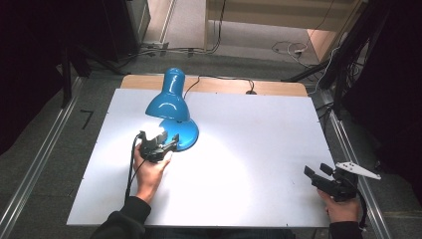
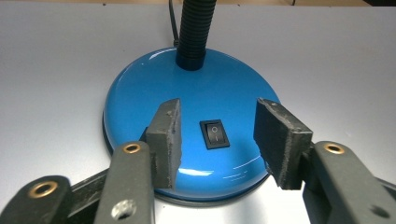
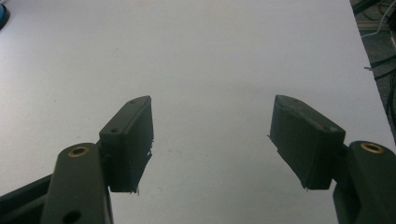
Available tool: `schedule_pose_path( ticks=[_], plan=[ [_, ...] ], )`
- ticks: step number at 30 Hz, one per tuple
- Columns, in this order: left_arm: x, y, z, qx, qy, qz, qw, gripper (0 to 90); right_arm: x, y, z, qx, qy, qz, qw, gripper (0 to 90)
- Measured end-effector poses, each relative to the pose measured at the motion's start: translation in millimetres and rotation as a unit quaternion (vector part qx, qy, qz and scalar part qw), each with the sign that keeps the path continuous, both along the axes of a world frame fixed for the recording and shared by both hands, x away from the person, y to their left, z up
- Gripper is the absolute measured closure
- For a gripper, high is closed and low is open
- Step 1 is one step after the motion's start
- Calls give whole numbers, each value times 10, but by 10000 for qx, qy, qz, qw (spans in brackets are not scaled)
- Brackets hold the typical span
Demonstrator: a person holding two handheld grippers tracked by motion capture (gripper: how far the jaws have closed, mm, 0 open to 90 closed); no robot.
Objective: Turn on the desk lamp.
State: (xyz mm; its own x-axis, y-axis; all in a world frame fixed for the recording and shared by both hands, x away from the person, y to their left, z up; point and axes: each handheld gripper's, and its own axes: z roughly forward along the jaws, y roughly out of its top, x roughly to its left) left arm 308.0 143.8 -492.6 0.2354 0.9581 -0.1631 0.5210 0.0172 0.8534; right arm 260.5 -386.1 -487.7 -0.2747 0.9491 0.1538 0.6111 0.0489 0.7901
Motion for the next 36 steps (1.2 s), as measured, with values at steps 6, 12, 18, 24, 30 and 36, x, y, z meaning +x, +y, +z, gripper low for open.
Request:
schedule_pose_path(
  ticks=[6,12,18,24,30,36],
  plan=[
    [-72,65,16,-35,-21,49,10000,384,-2,-2,1,1,-12,16,10000,286],
    [-153,144,48,-1,-82,219,9997,306,-7,-7,5,8,-28,12,10000,286],
    [-190,237,63,-75,-35,328,9994,289,-9,2,4,-10,-17,38,10000,285],
    [-275,348,93,-161,-51,417,9990,287,-8,-2,4,-9,-24,37,10000,286],
    [-363,446,112,-261,-30,510,9984,275,-9,5,5,-18,-29,41,10000,285],
    [-445,503,130,-248,-64,545,9982,273,-8,7,3,-31,-31,47,10000,286]
  ],
)
